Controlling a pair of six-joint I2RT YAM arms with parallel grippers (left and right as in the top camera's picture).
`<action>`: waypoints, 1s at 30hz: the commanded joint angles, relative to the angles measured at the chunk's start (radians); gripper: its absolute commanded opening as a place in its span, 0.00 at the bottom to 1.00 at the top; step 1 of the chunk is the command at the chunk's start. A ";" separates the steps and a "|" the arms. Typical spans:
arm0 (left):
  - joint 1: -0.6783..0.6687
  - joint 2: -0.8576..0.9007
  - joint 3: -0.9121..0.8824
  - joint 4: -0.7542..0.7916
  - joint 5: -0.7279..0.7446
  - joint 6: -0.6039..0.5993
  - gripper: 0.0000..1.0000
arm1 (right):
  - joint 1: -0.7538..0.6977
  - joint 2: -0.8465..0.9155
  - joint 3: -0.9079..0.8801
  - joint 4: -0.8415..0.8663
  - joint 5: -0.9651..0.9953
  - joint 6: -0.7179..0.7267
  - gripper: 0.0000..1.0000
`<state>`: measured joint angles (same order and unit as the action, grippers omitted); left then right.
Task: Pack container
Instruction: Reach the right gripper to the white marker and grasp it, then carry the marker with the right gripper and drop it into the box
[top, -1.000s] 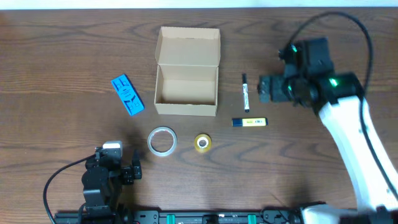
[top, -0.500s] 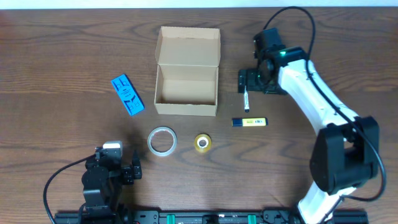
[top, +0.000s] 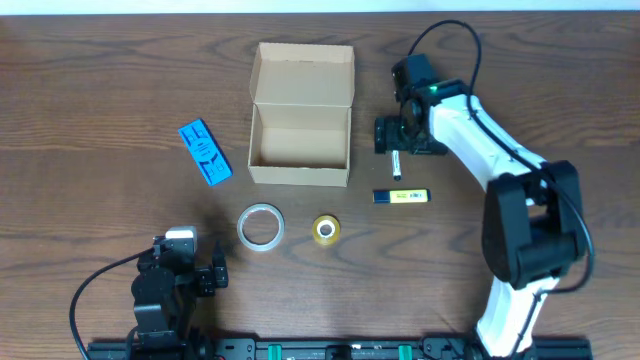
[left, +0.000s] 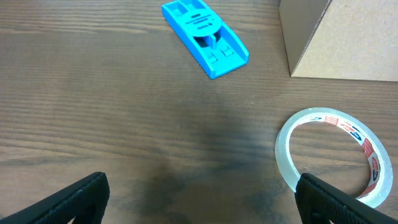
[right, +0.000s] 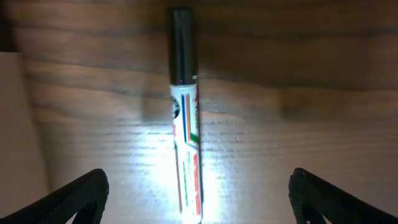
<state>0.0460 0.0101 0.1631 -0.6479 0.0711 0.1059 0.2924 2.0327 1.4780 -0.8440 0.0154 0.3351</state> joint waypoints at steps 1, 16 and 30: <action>0.007 -0.006 -0.006 -0.002 0.000 0.010 0.95 | 0.006 0.042 0.006 0.007 0.001 0.016 0.88; 0.007 -0.006 -0.006 -0.002 0.000 0.010 0.95 | 0.006 0.107 0.006 0.027 -0.020 0.016 0.23; 0.007 -0.006 -0.006 -0.002 0.000 0.010 0.96 | 0.009 0.026 0.099 -0.047 -0.019 -0.114 0.01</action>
<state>0.0460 0.0101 0.1631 -0.6479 0.0715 0.1059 0.2924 2.1139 1.5223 -0.8803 -0.0032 0.2836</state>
